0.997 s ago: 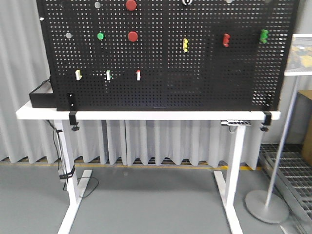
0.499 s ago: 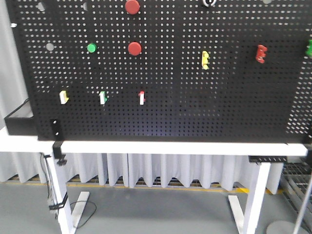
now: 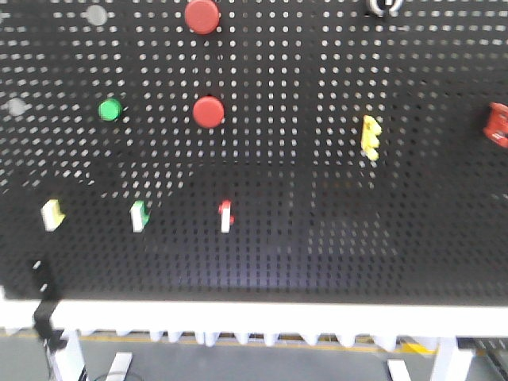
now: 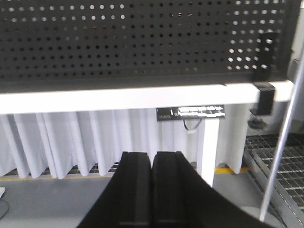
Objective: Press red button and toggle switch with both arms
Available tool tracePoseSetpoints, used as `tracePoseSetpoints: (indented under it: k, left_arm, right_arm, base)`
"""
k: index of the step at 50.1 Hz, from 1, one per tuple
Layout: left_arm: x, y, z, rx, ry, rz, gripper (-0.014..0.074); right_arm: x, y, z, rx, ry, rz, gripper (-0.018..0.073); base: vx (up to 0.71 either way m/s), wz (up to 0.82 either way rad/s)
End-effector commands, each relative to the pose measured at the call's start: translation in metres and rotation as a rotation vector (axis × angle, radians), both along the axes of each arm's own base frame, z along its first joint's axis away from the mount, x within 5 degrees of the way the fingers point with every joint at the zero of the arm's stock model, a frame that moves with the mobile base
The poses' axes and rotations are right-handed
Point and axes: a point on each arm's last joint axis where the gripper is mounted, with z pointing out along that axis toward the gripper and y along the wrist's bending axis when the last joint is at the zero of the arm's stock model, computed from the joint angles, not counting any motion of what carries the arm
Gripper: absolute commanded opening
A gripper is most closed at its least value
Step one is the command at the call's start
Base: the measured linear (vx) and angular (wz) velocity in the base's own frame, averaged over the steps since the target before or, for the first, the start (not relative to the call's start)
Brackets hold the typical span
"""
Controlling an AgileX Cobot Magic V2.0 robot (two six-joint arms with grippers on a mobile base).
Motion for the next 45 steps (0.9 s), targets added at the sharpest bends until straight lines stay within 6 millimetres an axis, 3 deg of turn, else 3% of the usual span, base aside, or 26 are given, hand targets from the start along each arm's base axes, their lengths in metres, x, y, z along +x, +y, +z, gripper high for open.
tracePoseSetpoints:
  k: [1, 24, 45]
  left_arm:
    - [0.0003, 0.0007, -0.0033, -0.017, -0.064, 0.007, 0.0001]
    - [0.0003, 0.0007, -0.0033, -0.017, -0.064, 0.007, 0.0001]
    - [0.0003, 0.0007, -0.0033, -0.017, -0.064, 0.007, 0.0001]
  right_arm:
    - [-0.0001, -0.0001, 0.0048, -0.019, -0.089, -0.002, -0.0003]
    - [-0.0001, -0.0001, 0.0048, -0.019, -0.089, -0.002, -0.0003]
    - [-0.0001, -0.0001, 0.0048, -0.019, -0.089, -0.002, -0.0003]
  base:
    - [0.36, -0.01]
    - [0.29, 0.00]
    - [0.08, -0.05]
